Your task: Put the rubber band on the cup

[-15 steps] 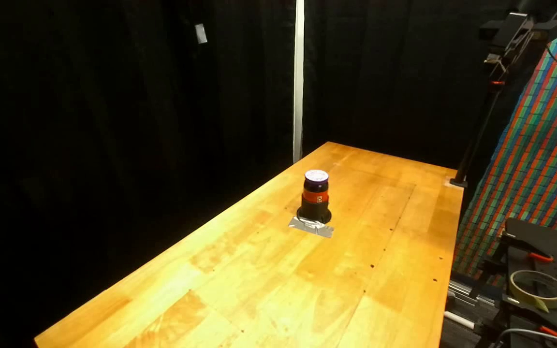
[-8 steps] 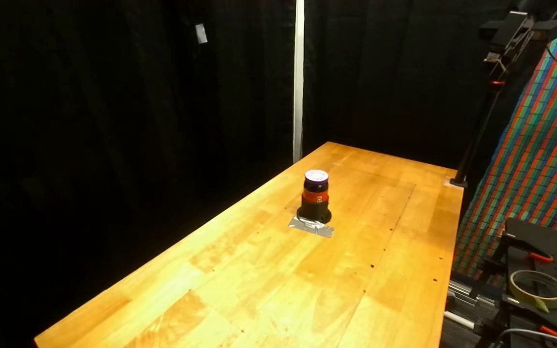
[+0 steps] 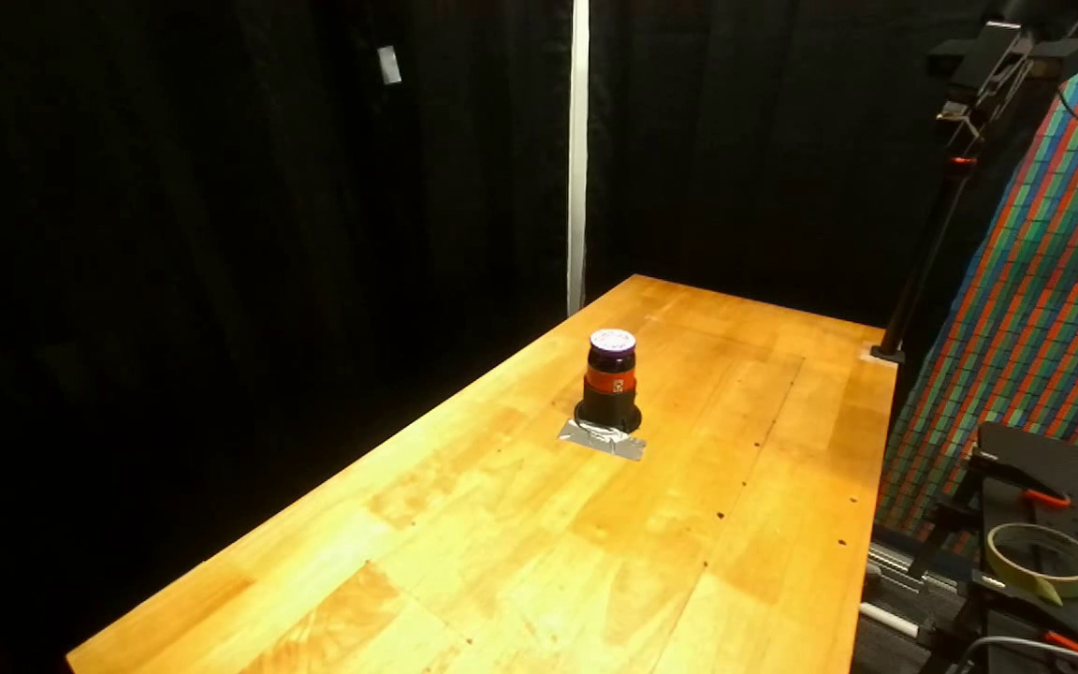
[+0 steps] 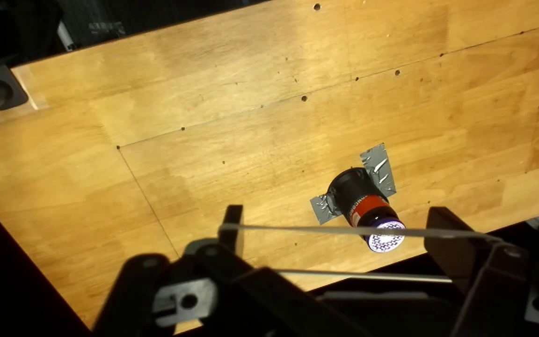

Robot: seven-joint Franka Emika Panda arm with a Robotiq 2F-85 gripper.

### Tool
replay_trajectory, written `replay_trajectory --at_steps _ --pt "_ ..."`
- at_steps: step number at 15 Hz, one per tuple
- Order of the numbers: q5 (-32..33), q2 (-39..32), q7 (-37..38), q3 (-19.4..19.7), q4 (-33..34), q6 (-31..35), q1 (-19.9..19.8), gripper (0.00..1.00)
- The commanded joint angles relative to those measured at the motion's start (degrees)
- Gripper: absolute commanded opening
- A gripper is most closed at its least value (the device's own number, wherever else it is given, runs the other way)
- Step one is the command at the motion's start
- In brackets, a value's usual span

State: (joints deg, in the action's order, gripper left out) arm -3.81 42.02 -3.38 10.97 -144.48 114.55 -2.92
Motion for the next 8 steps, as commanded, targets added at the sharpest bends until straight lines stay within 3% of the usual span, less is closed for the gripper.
replay_trajectory --at_steps 1,5,8 --pt "-0.71 -0.17 -0.62 -0.81 0.1 -0.14 -1.05 1.0" --pt "-0.71 -0.17 -0.62 -0.81 0.1 -0.14 -1.05 1.0" --pt "0.4 -3.56 3.37 -5.89 2.59 0.02 0.03 1.0"
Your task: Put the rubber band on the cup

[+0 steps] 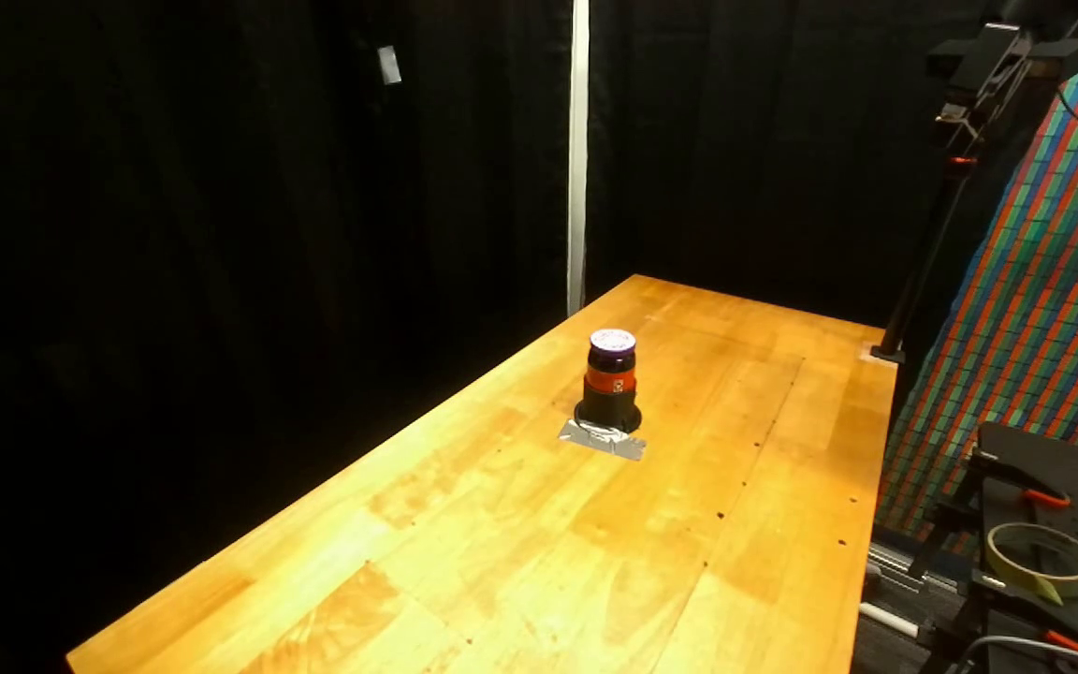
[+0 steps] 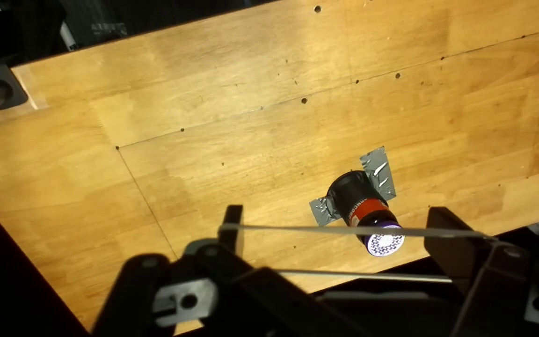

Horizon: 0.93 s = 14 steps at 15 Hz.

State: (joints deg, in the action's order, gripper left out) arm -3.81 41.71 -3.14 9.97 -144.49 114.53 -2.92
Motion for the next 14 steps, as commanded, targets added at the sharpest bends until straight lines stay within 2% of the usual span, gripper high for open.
replay_trajectory --at_steps 1,6,8,11,14 --pt "1.09 -5.05 5.29 -7.41 3.7 -0.29 0.23 1.0" --pt "6.78 -17.28 16.86 -19.26 13.14 -3.5 1.03 1.0" --pt "9.54 -22.72 21.54 -22.38 16.99 -0.26 1.34 1.0" --pt "14.07 -31.32 26.51 -24.63 24.19 2.13 1.96 1.0" --pt "16.77 -39.1 27.5 -23.78 30.9 4.57 3.58 1.0"
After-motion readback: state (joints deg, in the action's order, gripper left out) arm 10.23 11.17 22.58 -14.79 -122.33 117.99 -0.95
